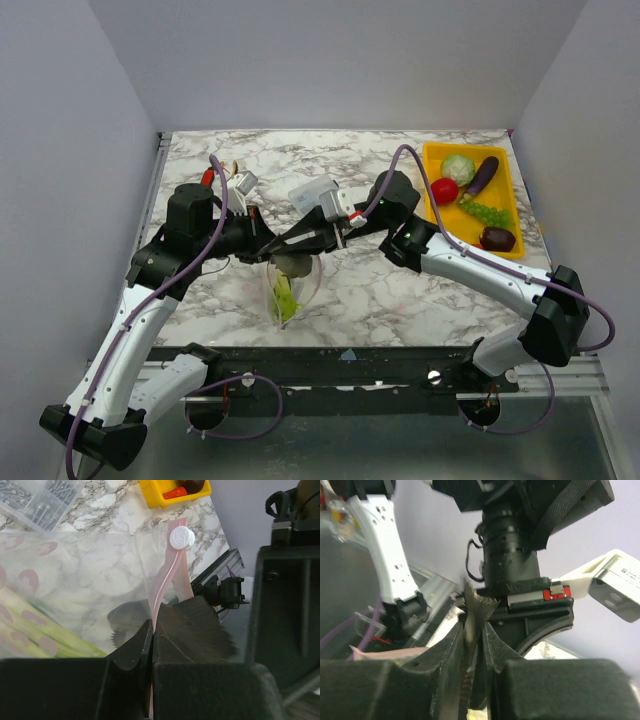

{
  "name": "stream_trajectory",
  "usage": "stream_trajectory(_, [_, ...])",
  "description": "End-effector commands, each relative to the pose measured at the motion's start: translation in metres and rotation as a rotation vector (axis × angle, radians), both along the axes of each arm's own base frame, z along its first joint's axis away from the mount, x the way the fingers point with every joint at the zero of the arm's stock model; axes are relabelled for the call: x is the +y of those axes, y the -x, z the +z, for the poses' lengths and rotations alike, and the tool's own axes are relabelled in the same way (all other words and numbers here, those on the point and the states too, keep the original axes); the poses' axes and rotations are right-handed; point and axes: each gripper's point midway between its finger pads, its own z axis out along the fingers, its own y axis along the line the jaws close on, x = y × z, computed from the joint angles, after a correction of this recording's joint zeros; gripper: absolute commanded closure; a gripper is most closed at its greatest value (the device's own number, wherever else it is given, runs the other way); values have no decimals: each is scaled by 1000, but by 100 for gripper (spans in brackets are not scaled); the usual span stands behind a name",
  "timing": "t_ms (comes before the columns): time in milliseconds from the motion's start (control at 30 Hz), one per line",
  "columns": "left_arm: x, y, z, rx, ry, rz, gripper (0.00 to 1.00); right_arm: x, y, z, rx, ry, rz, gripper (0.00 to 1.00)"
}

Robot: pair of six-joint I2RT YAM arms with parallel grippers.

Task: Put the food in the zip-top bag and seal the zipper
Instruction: Place the fake fish in the zipper food storage bag.

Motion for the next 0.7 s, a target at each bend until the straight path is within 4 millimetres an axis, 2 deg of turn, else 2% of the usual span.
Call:
stream_trajectory(0, [-1,6,19,-51,19,-25,100,7,-18,-34,-65,76,-81,65])
stream_trajectory(133, [0,5,20,-55,21,-21,100,3,-21,-39,-37,66,-128,45])
stream_trajectory(200, [0,4,19,-52,22,-19,100,-1,-21,-38,-11,53,-149,39])
stream_trajectory(300, [0,2,19,-53,21,-16,100,-6,-22,-33,56,50,-191,39])
stream_trajectory(433, [1,-1,17,-57,19,-4,100,-19,-12,-23,153,27,-207,39])
stream_trajectory(667, [1,-3,18,-60,23,-7,100,-36,15,-33,301,98,-134,39])
